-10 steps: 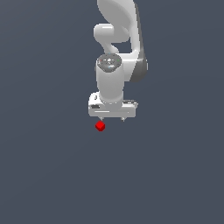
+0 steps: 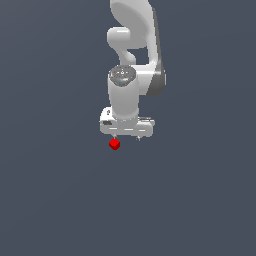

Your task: Pick up the red cube and move it to a goal position.

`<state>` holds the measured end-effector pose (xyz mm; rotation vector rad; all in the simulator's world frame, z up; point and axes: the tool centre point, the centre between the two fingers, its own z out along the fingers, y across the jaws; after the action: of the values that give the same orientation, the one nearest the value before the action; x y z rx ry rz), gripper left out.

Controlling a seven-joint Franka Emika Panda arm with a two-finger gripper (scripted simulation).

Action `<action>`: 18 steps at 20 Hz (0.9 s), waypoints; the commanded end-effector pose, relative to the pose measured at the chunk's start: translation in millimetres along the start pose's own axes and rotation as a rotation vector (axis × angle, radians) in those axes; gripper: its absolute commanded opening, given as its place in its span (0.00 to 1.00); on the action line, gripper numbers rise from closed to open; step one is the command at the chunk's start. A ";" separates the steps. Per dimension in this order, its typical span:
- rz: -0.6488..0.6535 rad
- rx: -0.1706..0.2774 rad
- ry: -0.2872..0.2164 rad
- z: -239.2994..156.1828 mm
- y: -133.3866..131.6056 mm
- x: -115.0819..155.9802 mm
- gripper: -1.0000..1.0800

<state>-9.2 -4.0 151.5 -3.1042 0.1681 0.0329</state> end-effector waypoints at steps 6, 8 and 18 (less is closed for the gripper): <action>0.156 -0.008 0.008 34.3 22.0 -5.2 0.96; 0.218 -0.010 0.012 47.7 30.4 -8.1 0.96; 0.500 -0.023 0.028 109.5 66.1 -26.8 0.96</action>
<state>-42.0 -59.5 48.1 -3.0094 0.8862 0.0077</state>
